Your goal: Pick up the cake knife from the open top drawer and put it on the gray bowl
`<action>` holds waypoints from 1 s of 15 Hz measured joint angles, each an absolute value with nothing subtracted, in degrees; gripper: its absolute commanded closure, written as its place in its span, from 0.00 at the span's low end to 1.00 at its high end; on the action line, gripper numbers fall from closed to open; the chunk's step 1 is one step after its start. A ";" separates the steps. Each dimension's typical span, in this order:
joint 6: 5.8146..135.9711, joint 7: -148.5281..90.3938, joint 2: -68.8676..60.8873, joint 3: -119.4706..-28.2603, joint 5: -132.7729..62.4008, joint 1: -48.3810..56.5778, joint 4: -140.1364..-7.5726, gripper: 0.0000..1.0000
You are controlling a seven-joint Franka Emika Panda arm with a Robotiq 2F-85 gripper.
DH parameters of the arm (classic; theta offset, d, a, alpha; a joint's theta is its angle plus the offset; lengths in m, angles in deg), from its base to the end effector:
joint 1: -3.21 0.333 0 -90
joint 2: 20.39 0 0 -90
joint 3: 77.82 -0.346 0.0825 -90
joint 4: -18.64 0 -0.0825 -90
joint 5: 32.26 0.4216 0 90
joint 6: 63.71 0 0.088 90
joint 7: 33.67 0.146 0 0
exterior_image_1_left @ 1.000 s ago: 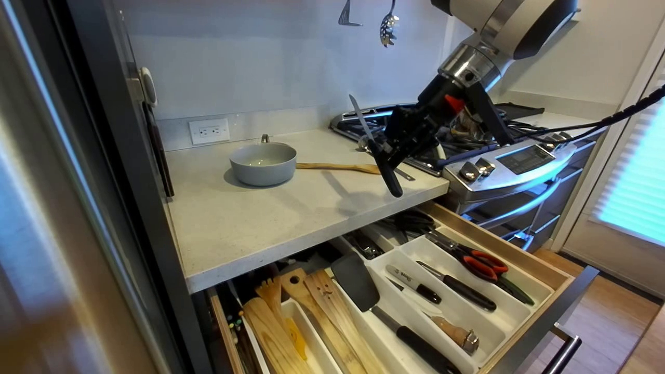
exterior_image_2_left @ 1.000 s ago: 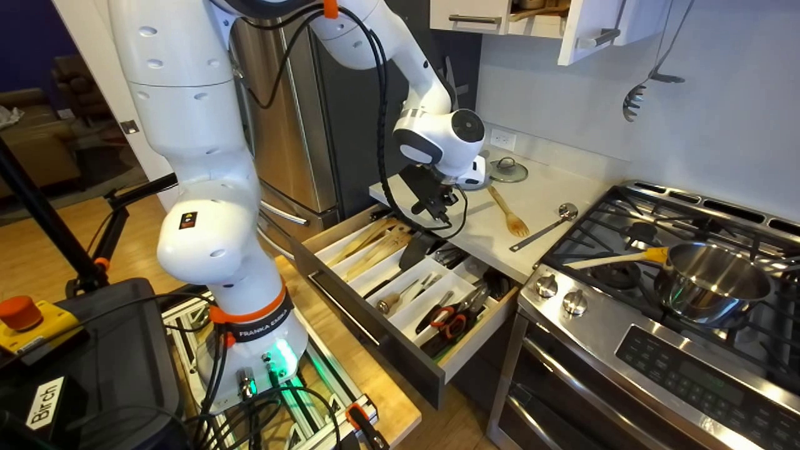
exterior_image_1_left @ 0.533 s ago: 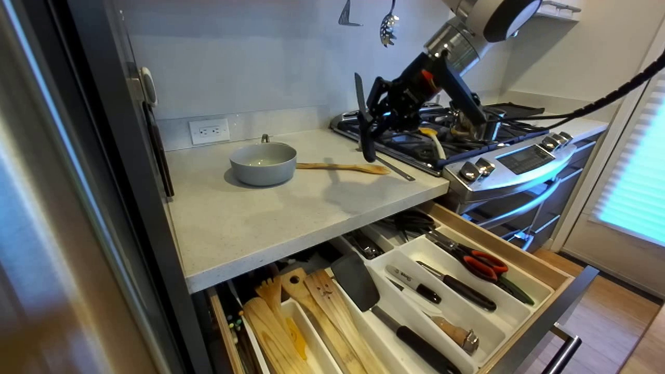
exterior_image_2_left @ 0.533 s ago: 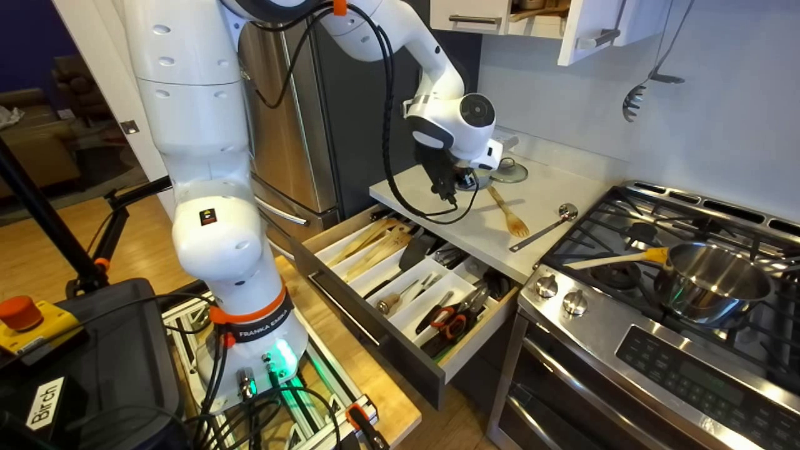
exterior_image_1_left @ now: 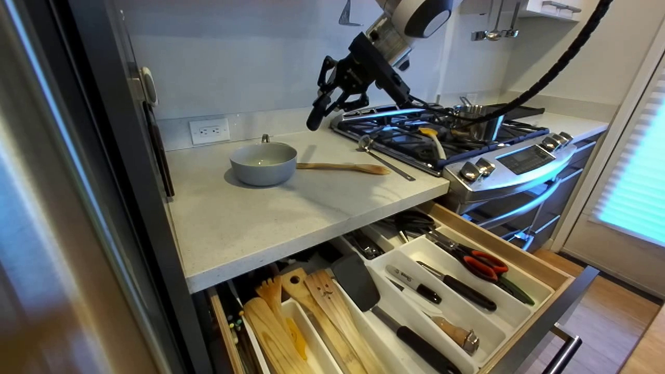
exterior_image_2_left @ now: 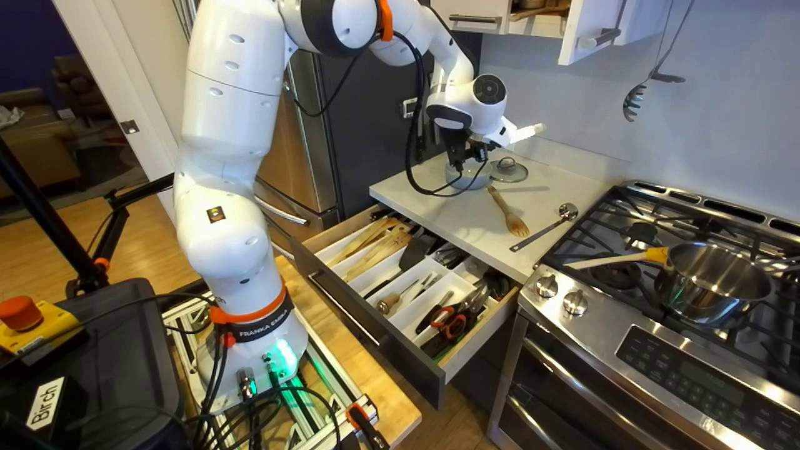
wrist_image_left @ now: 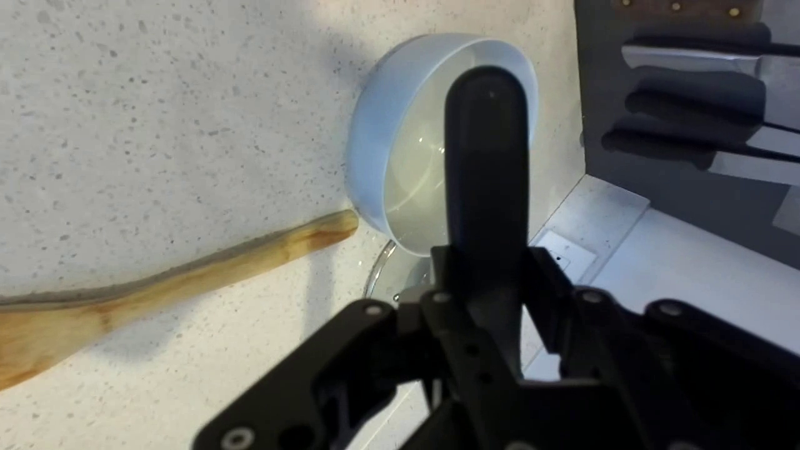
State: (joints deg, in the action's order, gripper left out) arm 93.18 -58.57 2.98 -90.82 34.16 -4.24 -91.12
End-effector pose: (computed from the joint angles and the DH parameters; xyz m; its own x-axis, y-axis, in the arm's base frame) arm 0.7064 0.0382 0.2862 0.7956 -0.5587 0.2345 -0.2831 -0.6849 -0.6714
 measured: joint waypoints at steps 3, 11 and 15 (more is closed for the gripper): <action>93.18 -58.36 4.55 -90.64 33.94 -4.26 -89.88 0.92; 92.55 -49.23 13.63 -92.11 31.35 1.42 -79.85 0.92; 88.68 -38.48 20.61 -89.13 26.66 5.81 -71.18 0.92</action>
State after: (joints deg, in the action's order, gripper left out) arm 88.68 -38.48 20.61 -89.13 26.66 5.81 -71.18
